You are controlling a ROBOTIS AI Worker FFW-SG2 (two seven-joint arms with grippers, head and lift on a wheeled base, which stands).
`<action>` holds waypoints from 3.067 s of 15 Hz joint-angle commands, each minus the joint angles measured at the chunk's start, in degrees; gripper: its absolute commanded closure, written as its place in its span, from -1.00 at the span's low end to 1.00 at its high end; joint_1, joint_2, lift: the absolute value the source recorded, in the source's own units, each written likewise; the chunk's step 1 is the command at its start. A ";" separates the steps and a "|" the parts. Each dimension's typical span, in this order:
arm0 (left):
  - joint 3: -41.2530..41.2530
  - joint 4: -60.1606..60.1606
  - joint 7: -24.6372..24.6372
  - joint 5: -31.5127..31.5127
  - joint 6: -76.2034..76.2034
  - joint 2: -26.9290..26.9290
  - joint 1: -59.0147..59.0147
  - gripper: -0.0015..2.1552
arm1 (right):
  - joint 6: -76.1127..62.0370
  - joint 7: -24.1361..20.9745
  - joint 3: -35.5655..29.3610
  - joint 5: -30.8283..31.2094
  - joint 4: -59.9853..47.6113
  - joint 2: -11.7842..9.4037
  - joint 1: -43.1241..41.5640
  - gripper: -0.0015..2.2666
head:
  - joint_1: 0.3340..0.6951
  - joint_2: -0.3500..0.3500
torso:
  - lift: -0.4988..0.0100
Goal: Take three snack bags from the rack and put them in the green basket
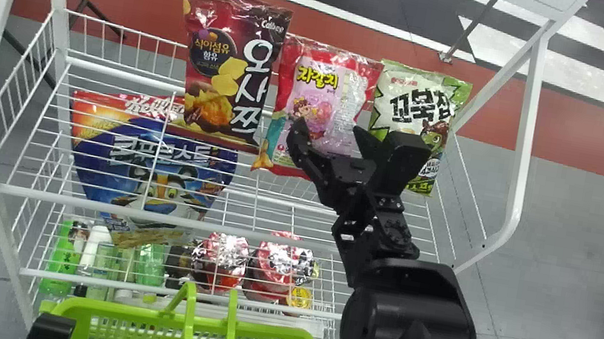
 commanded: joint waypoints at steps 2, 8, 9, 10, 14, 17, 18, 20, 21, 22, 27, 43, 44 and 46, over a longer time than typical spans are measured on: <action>-0.51 0.14 0.15 -0.13 0.15 0.17 -0.55 0.59 | 5.27 4.50 -1.84 0.62 2.33 -0.17 -3.40 -0.62 | 1.00 -1.00 | 0.93; -0.69 0.31 0.68 -0.75 0.15 0.17 -0.81 0.59 | 6.68 7.13 -2.02 0.27 1.01 -0.08 -1.82 0.91 | 1.00 -1.00 | 0.93; -0.69 0.31 0.68 -0.84 0.15 0.17 -0.81 0.59 | 6.15 6.69 -2.19 0.27 -0.57 0.01 -0.67 0.91 | 1.00 -1.00 | 0.93; -0.69 0.31 0.68 -0.84 0.15 0.17 -0.90 0.59 | 6.33 6.26 -2.46 0.09 -2.42 0.01 0.56 0.91 | 1.00 -1.00 | 0.93; -1.22 0.49 0.85 -1.10 0.15 0.08 -1.16 0.59 | 7.20 6.08 -4.30 -0.96 -9.89 0.01 4.51 0.91 | 1.00 -1.00 | 0.93; -0.78 0.49 0.76 -1.10 0.15 0.17 -1.25 0.59 | 8.79 6.61 -7.29 -5.36 -18.41 0.09 9.87 0.91 | 1.00 -1.00 | 0.93; -0.43 0.40 0.76 -1.01 -0.03 0.17 -1.34 0.59 | 9.14 7.31 -8.08 -5.88 -22.81 0.01 13.13 0.91 | 1.00 -1.00 | 0.93; 0.19 0.49 0.59 -0.75 0.15 0.17 -1.78 0.59 | 9.14 7.75 -9.49 -5.97 -32.56 0.09 21.04 0.91 | 1.00 -1.00 | 0.93; 0.28 0.49 0.68 -0.66 0.15 0.08 -2.22 0.59 | 9.67 8.19 -10.81 -7.20 -36.69 0.09 24.81 0.91 | 1.00 -1.00 | 0.93; 0.28 0.57 0.76 -0.66 0.15 0.08 -2.39 0.59 | 14.59 8.98 -13.27 -10.54 -41.79 0.09 29.21 0.91 | 1.00 -1.00 | 0.93; 1.33 0.84 0.76 0.48 -1.08 -0.53 -1.60 0.59 | 47.28 15.40 -21.00 -17.31 -51.19 2.03 35.89 0.91 | 1.00 -1.00 | 0.93; 0.98 -0.83 0.68 0.22 -2.31 -0.44 0.16 0.58 | 56.25 15.57 -11.60 -19.77 -43.72 -0.79 38.97 -1.00 | 1.00 -1.00 | 0.93; 0.98 -0.92 0.68 0.22 -2.31 -0.53 0.24 0.58 | 54.31 15.57 -12.21 -19.77 -43.64 -0.79 39.05 -1.00 | 1.00 -1.00 | 0.93; 0.72 -0.92 0.76 0.04 -2.31 -0.53 0.33 0.58 | 49.22 15.92 -13.36 -19.77 -43.72 -0.79 39.40 -0.96 | 1.00 -1.00 | 0.93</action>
